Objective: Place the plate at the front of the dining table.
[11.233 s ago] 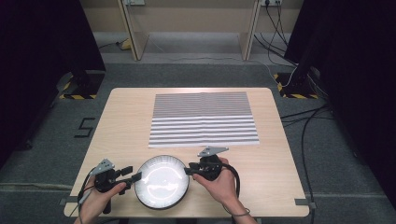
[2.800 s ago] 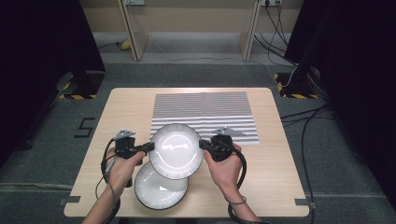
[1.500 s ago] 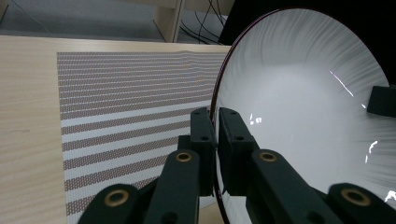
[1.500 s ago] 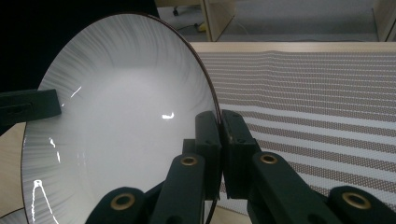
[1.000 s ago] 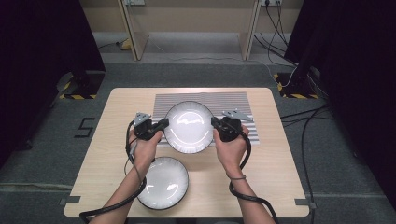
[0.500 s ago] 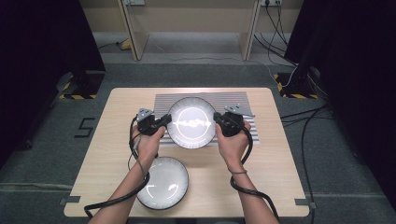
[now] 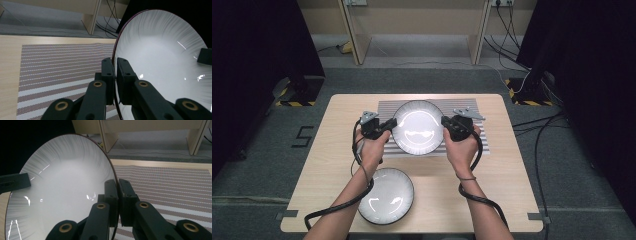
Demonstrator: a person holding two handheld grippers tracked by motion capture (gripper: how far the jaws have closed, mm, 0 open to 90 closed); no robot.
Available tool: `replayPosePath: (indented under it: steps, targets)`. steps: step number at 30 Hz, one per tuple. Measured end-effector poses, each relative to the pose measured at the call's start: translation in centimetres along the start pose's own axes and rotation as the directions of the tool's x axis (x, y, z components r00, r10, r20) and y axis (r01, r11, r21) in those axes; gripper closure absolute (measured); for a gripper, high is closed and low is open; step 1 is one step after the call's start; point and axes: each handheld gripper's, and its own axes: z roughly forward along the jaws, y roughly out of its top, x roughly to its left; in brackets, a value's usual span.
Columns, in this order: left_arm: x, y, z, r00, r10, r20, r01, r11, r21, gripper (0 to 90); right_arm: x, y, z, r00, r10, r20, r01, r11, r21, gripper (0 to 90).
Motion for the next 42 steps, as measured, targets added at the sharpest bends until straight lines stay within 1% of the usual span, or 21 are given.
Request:
replayPosePath:
  steps: [11,20,27,31,36,42]
  targets:
    - [0.1,0.8,0.8,1.0000,-0.003,0.000,0.003,1.0000,0.007,84.3,-0.4,0.7,0.6,1.0000,0.004,0.004,-0.004,1.000,-0.001,86.7]
    - [0.2,1.4,1.4,1.0000,-0.001,-0.003,0.001,0.9998,0.019,84.2,-0.8,1.1,1.0,0.9998,0.019,0.006,-0.019,1.000,-0.002,86.7]
    - [0.3,1.5,1.8,0.9999,-0.008,-0.006,0.008,0.9997,0.023,84.1,-1.0,1.4,1.4,0.9999,0.014,0.009,-0.014,1.000,0.002,86.7]
    - [0.3,1.6,1.9,1.0000,-0.007,-0.006,0.007,0.9997,0.024,84.1,-1.0,1.4,1.5,0.9998,0.017,0.007,-0.017,1.000,0.004,86.7]
    - [0.4,1.7,2.1,1.0000,-0.005,-0.007,0.005,0.9997,0.024,84.1,-1.1,1.7,1.7,0.9999,0.009,0.010,-0.009,1.000,0.005,86.7]
    - [0.5,2.1,2.6,0.9999,-0.005,-0.010,0.005,0.9996,0.027,84.1,-1.3,1.9,2.1,0.9998,0.014,0.013,-0.014,1.000,0.005,86.7]
